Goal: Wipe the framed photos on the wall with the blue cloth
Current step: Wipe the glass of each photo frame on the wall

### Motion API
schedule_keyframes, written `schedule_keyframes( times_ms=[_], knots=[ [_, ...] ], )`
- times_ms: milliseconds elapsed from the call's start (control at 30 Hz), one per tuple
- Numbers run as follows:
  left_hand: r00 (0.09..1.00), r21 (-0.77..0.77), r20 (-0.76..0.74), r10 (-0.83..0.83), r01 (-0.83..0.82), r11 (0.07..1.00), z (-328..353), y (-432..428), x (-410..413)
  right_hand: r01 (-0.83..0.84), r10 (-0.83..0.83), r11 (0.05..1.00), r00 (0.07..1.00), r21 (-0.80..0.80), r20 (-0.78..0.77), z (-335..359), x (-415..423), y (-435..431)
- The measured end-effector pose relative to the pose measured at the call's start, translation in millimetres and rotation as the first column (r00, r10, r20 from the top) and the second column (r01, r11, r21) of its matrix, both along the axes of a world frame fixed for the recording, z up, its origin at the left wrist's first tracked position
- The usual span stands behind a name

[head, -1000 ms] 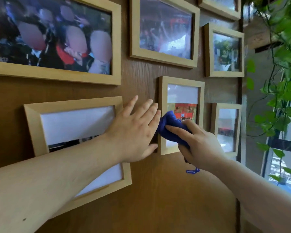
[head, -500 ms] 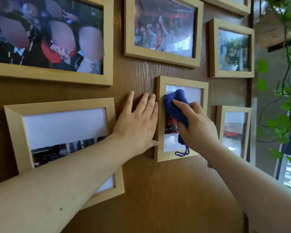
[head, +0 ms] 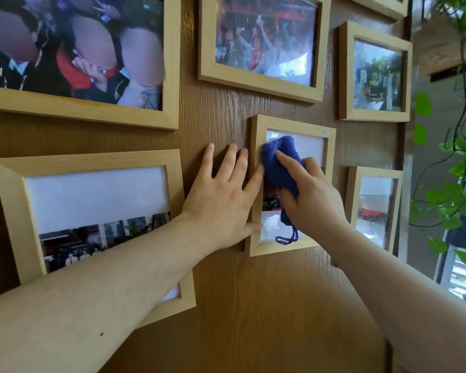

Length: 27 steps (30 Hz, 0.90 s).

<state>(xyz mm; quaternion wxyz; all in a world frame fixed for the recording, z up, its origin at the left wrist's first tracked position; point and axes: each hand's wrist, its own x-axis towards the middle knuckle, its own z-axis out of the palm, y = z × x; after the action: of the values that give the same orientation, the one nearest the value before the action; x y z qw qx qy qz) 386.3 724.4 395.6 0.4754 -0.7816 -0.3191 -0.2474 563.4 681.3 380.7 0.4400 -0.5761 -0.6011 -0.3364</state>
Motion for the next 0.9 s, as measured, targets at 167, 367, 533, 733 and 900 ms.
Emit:
schedule_keyframes(
  times_ms=[167, 367, 533, 733, 900],
  knots=[
    [1.000, 0.004, 0.007, -0.016, 0.016, 1.000, -2, 2, 1, 0.070, -0.070, 0.997, 0.997, 0.029, -0.009, 3, 16, 1],
    [1.000, -0.013, 0.008, -0.029, 0.029, 0.999, -2, 4, 1, 0.107, -0.100, 0.994, 0.943, 0.004, -0.317, 5, 47, 3],
    [1.000, -0.002, 0.002, -0.020, 0.020, 1.000, -3, 3, 0, -0.051, 0.049, 0.999, 0.987, -0.008, -0.155, 7, 18, 0],
    [1.000, -0.018, -0.010, -0.027, 0.027, 0.999, -1, 2, 0, 0.087, -0.085, 0.996, 0.994, 0.026, -0.073, -14, 36, 1],
    [1.000, -0.026, -0.006, -0.031, 0.030, 0.999, -1, 4, 1, 0.095, -0.088, 0.995, 0.950, 0.010, -0.300, -20, 54, 2]
  ],
)
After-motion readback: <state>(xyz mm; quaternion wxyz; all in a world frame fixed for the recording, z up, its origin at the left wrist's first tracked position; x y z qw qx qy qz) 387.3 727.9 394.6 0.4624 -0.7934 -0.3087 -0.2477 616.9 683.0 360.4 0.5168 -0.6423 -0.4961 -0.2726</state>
